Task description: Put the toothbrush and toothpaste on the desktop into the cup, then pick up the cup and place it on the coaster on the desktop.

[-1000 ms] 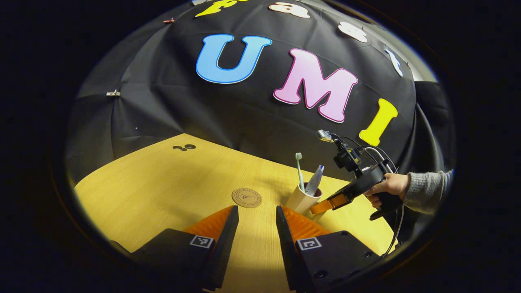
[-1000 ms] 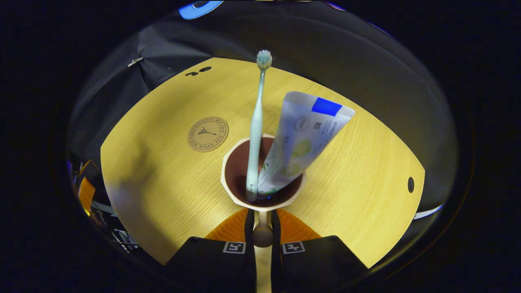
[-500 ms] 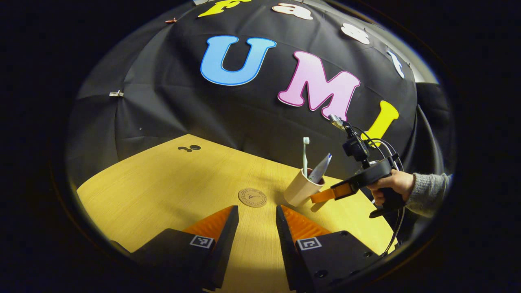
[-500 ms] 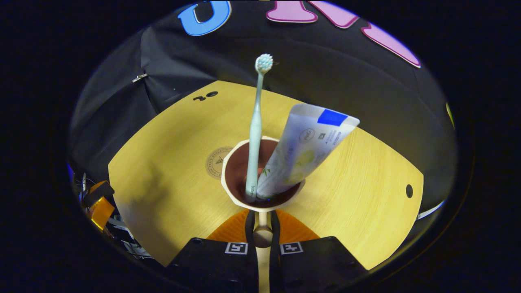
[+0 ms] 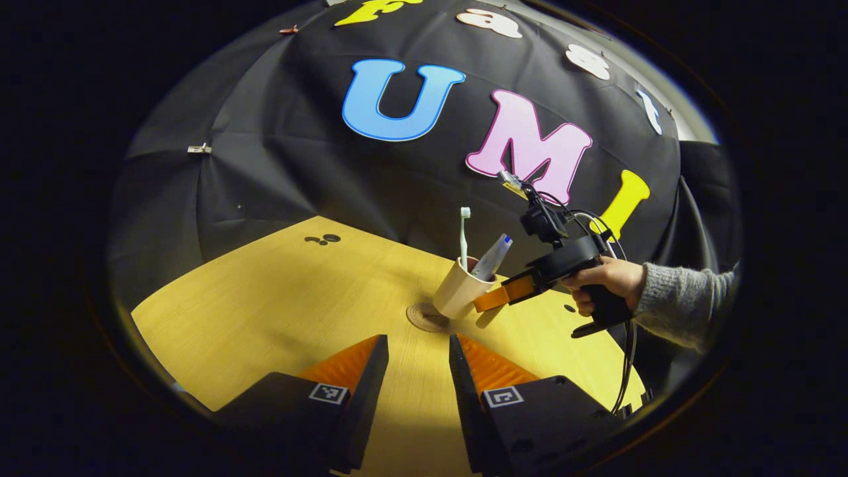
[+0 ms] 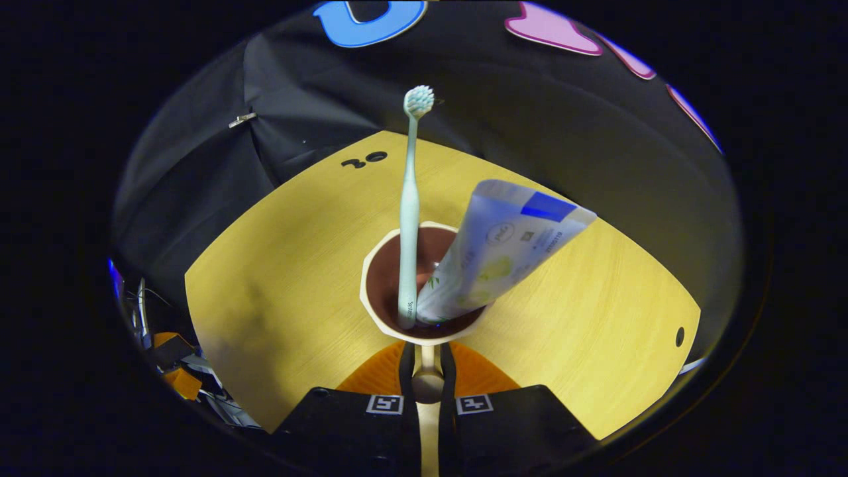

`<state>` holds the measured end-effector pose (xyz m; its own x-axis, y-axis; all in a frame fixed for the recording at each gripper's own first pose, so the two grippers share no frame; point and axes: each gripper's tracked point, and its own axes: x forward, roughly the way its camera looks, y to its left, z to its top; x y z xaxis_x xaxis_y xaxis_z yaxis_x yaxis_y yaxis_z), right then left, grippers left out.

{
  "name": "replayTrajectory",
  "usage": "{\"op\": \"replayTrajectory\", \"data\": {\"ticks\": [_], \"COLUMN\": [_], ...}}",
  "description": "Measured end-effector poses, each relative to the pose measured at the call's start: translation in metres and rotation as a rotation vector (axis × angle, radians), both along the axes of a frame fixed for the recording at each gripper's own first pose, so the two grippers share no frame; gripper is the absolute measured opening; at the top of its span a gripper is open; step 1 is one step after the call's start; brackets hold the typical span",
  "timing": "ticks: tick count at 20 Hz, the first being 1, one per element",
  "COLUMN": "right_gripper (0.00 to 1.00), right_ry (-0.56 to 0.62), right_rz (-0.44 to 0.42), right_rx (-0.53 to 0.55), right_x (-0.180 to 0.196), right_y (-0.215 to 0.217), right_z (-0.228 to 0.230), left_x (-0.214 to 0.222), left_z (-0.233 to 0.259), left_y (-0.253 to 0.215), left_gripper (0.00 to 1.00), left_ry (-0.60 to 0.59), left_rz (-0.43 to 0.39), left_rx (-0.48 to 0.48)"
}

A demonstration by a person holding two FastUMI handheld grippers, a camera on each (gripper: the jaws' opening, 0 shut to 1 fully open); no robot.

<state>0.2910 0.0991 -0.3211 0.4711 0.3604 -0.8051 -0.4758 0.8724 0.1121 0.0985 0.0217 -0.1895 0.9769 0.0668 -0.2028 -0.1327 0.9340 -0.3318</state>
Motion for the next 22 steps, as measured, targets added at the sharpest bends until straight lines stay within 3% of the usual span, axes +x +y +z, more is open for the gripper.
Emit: {"op": "replayTrajectory", "data": {"ticks": [15, 18, 20, 22], "right_gripper": [0.15, 0.29, 0.29, 0.39], "right_ry": [0.087, 0.091, 0.089, 0.077], "right_rz": [0.034, 0.036, 0.028, 0.009], "right_rx": [-0.075, -0.102, -0.106, -0.078], "right_x": [0.022, 0.015, 0.017, 0.021], "right_y": [0.036, 0.028, 0.028, 0.031], "right_z": [-0.042, -0.043, -0.043, -0.036], "left_x": [0.009, 0.014, 0.013, 0.014], "left_z": [-0.021, -0.019, -0.016, -0.015], "left_y": [0.029, 0.028, 0.029, 0.03], "left_gripper": [0.6, 0.6, 0.6, 0.6], "left_ry": [0.044, 0.041, 0.037, 0.043], "left_rz": [0.026, 0.021, 0.018, 0.018], "left_rx": [-0.061, -0.062, -0.055, -0.046]}}
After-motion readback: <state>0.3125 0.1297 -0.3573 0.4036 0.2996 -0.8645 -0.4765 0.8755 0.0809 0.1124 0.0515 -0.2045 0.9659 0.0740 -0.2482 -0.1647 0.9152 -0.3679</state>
